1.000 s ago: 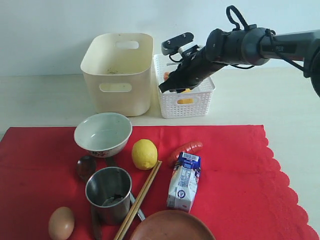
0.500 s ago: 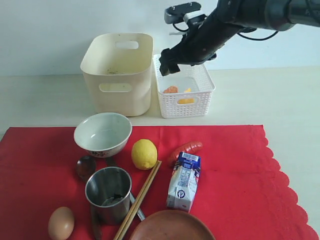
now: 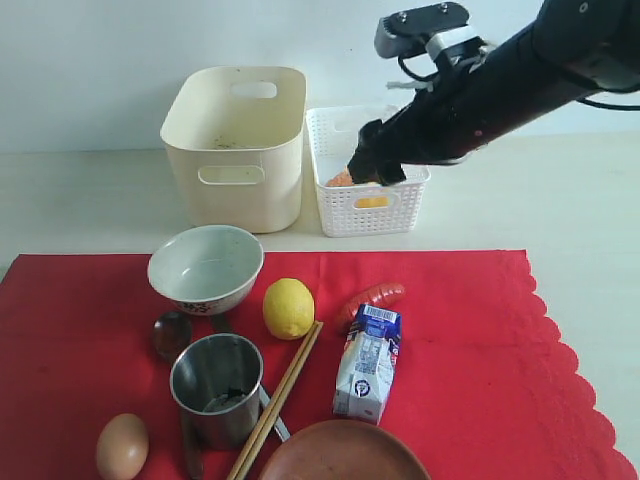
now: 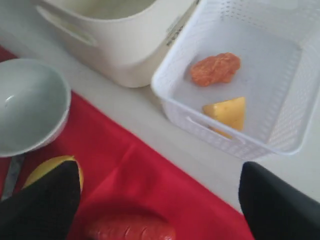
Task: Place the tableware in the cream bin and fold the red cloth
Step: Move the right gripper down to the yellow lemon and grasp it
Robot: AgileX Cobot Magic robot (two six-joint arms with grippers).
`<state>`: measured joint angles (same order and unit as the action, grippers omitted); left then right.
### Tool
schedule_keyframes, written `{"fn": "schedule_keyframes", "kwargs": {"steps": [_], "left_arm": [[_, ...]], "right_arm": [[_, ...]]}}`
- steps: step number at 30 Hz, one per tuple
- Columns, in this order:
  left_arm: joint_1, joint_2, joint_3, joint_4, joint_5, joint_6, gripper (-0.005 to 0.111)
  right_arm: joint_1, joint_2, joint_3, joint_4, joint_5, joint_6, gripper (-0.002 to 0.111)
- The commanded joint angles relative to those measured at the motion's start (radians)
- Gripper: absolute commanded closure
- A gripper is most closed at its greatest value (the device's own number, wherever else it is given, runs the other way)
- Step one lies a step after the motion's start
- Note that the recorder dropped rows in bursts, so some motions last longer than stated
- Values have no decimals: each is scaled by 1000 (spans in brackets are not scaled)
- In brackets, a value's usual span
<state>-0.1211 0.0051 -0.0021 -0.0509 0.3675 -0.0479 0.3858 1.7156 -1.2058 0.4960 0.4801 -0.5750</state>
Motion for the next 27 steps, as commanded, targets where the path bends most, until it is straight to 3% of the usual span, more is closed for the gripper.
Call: {"fn": "schedule_keyframes", "kwargs": {"steps": [1, 11, 18, 27], "left_arm": [[3, -5, 2, -2, -11, -6, 107], [3, -5, 2, -2, -11, -6, 107], [3, -5, 2, -2, -11, -6, 107], [3, -5, 2, -2, -11, -6, 107]], "right_arm": [[61, -60, 92, 130, -11, -219, 30], [178, 1, 112, 141, 27, -235, 30], [241, 107, 109, 141, -75, -203, 30], [243, 225, 20, 134, -88, -80, 30]]}}
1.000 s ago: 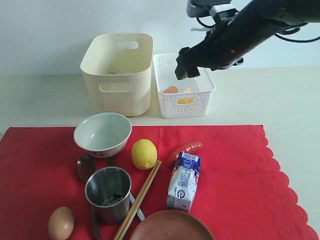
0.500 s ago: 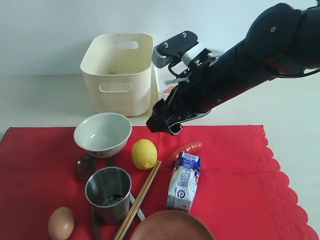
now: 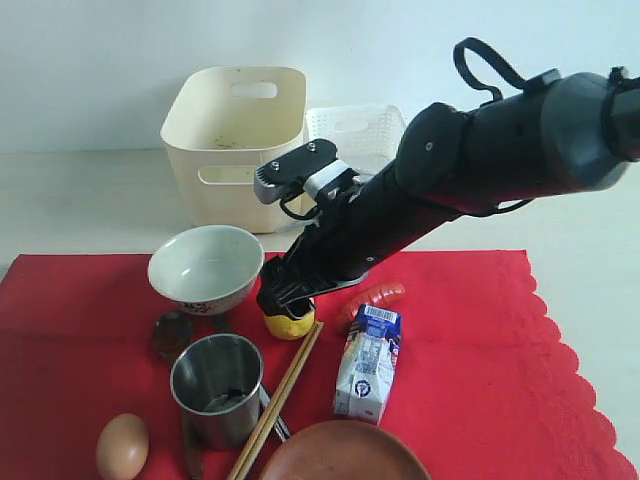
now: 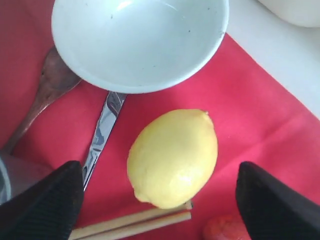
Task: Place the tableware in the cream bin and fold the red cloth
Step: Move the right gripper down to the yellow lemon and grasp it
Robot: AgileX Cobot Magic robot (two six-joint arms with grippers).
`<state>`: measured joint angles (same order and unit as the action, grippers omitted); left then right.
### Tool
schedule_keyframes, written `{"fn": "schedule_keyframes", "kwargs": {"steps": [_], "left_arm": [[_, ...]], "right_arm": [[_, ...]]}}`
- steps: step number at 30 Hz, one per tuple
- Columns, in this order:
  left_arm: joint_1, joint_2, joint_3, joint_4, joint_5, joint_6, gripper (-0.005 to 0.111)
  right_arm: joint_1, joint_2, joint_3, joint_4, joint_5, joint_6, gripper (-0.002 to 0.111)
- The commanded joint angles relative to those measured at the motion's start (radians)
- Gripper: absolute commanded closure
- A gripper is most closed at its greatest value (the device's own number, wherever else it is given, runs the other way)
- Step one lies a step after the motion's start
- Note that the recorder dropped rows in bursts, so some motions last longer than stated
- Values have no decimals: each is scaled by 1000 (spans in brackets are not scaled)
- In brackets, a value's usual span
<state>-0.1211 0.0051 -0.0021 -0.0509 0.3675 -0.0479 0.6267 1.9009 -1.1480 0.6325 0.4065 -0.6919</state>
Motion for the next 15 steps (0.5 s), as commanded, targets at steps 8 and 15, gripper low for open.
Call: {"fn": "schedule_keyframes", "kwargs": {"steps": [8, 15], "left_arm": [[3, -5, 2, -2, -11, -6, 107], [3, -5, 2, -2, -11, -6, 107]], "right_arm": [[2, 93, -69, -14, -26, 46, 30], [2, 117, -69, -18, -42, 48, 30]]}}
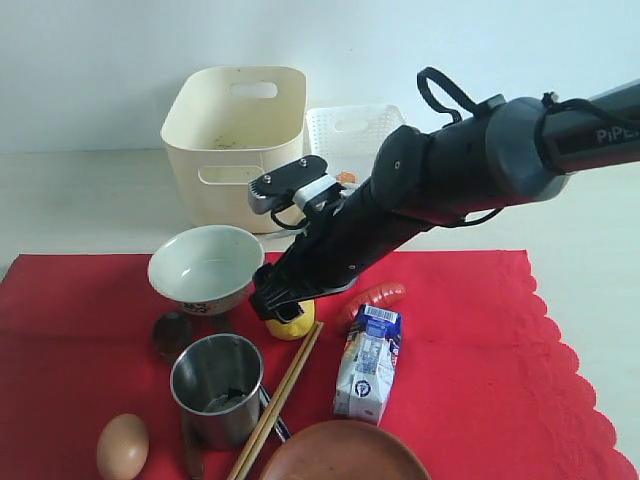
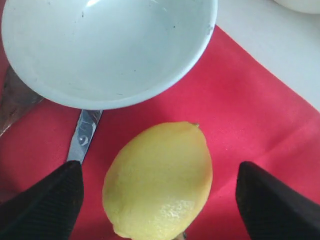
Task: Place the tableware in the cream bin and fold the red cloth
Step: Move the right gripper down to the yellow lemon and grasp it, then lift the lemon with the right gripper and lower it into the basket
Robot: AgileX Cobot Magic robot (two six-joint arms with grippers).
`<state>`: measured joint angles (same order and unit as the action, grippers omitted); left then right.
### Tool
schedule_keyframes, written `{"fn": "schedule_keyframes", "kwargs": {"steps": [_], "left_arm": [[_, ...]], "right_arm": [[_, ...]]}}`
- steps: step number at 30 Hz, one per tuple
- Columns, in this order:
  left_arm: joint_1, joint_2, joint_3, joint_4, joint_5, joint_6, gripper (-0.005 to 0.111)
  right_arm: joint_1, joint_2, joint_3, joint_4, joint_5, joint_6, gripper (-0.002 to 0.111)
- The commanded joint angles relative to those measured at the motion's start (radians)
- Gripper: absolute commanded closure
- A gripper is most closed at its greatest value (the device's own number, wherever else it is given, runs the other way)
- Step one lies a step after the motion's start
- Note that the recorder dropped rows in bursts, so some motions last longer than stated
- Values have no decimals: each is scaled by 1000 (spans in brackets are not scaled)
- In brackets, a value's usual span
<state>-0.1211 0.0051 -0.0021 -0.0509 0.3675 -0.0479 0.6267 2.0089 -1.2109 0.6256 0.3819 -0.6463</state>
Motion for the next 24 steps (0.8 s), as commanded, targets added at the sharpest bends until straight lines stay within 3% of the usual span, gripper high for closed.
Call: {"fn": "schedule_keyframes", "kwargs": {"steps": [1, 18, 20, 24], "left_arm": [[3, -5, 2, -2, -11, -6, 107], [3, -5, 2, -2, -11, -6, 107], [3, -5, 2, -2, -11, -6, 107], [3, -5, 2, -2, -11, -6, 107]], "right_arm": [[2, 11, -6, -11, -17, 4, 30], [2, 67, -6, -7, -17, 21, 32], [2, 69, -6, -7, -21, 21, 37], [2, 69, -6, -5, -23, 23, 61]]}}
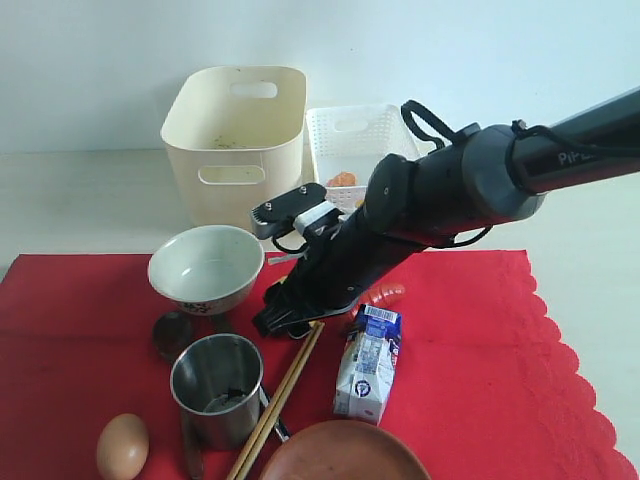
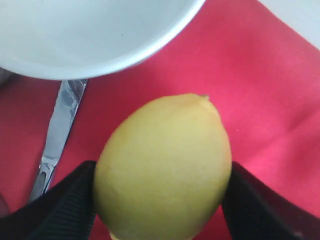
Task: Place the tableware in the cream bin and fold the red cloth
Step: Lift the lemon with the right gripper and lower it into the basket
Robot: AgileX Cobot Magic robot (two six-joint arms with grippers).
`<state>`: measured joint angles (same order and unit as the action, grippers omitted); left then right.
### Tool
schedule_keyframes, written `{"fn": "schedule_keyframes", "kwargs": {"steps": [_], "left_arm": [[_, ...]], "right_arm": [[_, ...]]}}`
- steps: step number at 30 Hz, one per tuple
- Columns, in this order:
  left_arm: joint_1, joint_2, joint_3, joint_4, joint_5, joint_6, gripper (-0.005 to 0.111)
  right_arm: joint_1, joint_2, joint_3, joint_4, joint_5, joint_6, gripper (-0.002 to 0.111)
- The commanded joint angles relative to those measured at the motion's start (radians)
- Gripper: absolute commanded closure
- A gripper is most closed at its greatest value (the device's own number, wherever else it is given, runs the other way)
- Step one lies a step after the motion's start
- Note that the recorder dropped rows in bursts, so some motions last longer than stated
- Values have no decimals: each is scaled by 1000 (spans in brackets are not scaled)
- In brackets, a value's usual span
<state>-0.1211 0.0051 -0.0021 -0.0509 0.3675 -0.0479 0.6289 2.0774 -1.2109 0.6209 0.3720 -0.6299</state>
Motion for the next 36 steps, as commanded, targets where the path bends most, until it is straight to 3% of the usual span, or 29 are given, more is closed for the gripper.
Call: {"fn": "schedule_keyframes", "kwargs": {"steps": [1, 10, 14, 22, 28, 36], "left_arm": [[3, -5, 2, -2, -11, -6, 107], [3, -5, 2, -2, -11, -6, 107], [3, -5, 2, -2, -11, -6, 107], [3, -5, 2, -2, -11, -6, 107], [3, -5, 2, -2, -11, -6, 107], [3, -5, 2, -2, -11, -6, 107]], "right_arm": [[0, 1, -6, -3, -13, 7, 65], [0, -63, -6, -44, 55, 12, 108], [0, -135, -6, -91, 102, 50, 108], [0, -326, -3, -356, 203, 287, 108], [0, -478, -2, -401, 270, 322, 108], [0, -606, 66, -483, 141, 372, 108]]}}
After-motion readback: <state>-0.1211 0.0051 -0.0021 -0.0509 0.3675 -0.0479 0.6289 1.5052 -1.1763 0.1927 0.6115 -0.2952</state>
